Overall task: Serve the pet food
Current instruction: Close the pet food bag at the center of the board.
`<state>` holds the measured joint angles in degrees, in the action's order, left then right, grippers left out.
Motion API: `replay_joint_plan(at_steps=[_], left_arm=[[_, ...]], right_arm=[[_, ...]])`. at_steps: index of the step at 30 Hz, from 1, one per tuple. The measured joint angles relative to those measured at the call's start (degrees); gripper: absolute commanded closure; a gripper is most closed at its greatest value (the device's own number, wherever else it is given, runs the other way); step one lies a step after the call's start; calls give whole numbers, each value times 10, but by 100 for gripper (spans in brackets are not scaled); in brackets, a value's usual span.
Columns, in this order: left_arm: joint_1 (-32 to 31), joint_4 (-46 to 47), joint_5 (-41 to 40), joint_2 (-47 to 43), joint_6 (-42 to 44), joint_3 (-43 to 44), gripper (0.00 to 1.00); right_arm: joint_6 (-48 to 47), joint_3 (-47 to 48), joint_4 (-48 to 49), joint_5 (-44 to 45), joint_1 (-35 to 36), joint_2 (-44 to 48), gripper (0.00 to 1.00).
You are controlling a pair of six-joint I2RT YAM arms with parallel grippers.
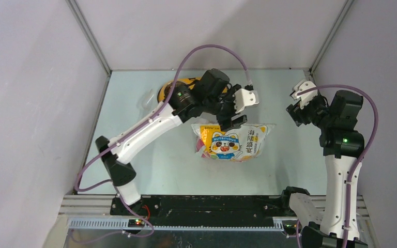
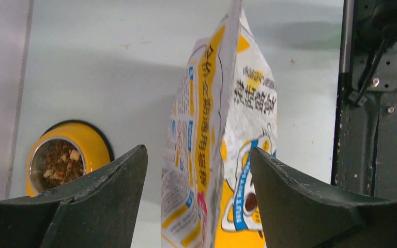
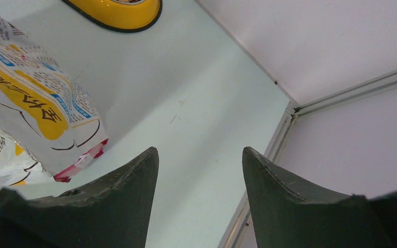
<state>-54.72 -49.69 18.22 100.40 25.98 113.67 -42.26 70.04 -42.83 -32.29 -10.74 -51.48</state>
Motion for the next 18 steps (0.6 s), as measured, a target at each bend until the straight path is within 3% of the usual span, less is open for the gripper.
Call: replay_joint_plan(at_steps=[11, 18], left_arm=[[1, -5, -94, -87, 50, -153, 21], [32, -8, -130, -108, 70, -194, 22]], right_arm=[[0, 0, -4, -1, 0, -3, 37], [0, 0, -6, -5, 0, -3, 37]])
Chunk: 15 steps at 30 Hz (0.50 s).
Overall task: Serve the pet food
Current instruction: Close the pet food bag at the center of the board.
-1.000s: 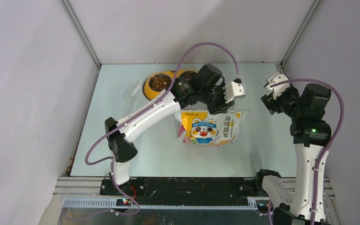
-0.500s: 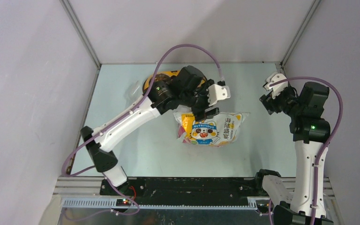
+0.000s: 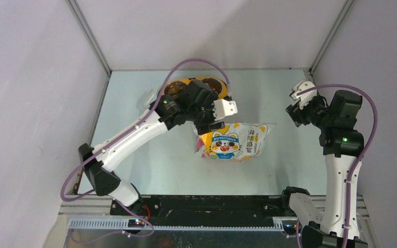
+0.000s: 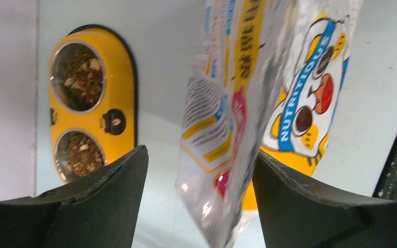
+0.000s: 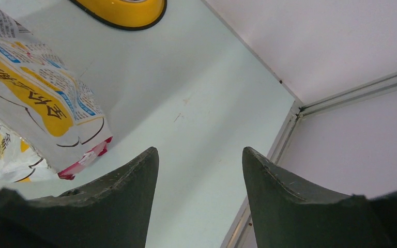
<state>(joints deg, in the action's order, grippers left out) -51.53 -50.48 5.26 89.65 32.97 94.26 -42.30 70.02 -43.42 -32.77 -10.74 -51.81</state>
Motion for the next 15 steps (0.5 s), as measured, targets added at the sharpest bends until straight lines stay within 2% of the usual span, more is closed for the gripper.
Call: replay_joint_plan(at_steps=[9, 15], left_arm=[[52, -10, 21, -85, 21, -28, 27], [57, -34, 40, -94, 41, -61, 33]], right_arm=[[-2, 0, -5, 0, 0, -5, 37], [-2, 0, -6, -2, 0, -6, 37]])
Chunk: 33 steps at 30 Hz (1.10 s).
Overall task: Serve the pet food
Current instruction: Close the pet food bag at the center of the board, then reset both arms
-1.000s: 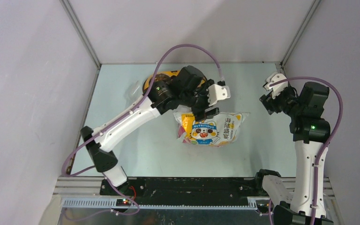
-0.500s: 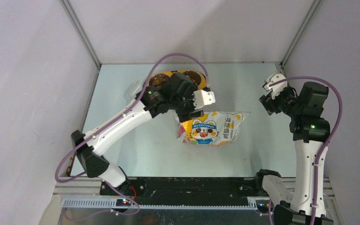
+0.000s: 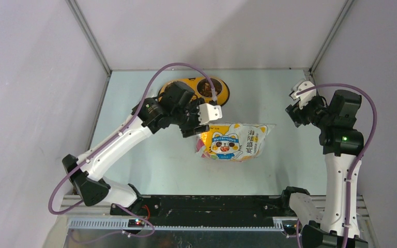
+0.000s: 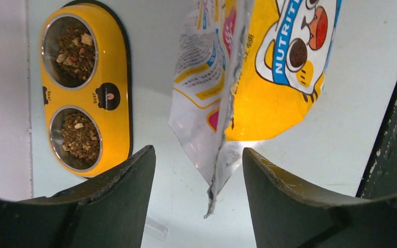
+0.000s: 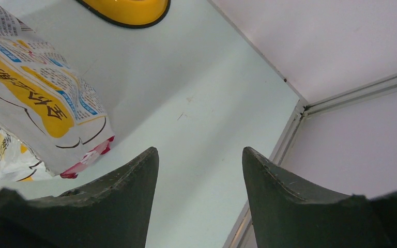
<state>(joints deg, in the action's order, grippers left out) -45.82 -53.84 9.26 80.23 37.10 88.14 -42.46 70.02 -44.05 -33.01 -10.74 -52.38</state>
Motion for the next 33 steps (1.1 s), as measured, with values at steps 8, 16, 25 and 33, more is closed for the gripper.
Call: replay_joint_plan(at_steps=[8, 16, 25, 33], left_arm=[[0, -18, -7, 0, 14, -3, 91], [11, -45, 19, 17, 3, 26, 100], [39, -55, 32, 24, -17, 61, 1], [143, 0, 22, -98, -52, 5, 0]], right_arm=[[0, 0, 0, -2, 0, 0, 37], [0, 0, 0, -15, 0, -1, 36], [1, 0, -10, -38, 0, -9, 22], [46, 0, -21, -37, 0, -5, 0]])
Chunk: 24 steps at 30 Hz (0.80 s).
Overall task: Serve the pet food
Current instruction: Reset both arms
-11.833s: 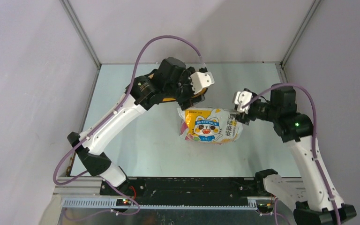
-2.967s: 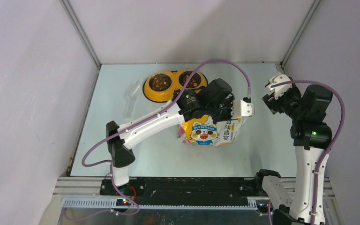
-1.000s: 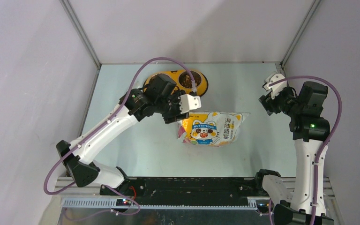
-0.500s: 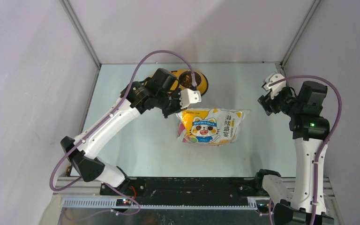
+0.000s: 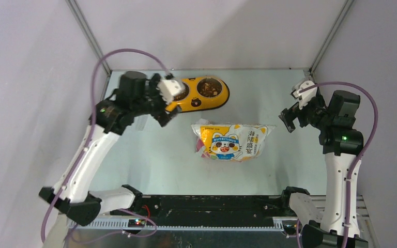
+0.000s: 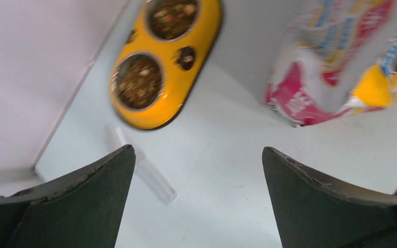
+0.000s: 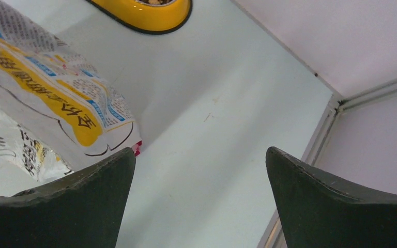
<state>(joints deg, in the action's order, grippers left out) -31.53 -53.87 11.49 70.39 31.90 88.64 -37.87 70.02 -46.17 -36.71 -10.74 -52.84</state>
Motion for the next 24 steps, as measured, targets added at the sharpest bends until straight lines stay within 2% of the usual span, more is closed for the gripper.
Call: replay_joint_plan(at_steps=[4, 7, 13, 19, 24], left_arm=[[103, 67, -6, -82, -45, -60, 0], [138, 137, -44, -173, -87, -153, 0], [225, 209, -71, -302, -141, -277, 0], [264, 272, -106, -405, -156, -428, 0], [271, 300, -129, -466, -173, -539, 0]], right_arm=[[53, -5, 24, 44, 0, 17, 0], [90, -37, 60, 91, 0, 53, 1], [150, -141, 128, 162, 0, 156, 1], [203, -257, 182, 193, -1, 301, 0], [236, -286, 188, 207, -2, 380, 0]])
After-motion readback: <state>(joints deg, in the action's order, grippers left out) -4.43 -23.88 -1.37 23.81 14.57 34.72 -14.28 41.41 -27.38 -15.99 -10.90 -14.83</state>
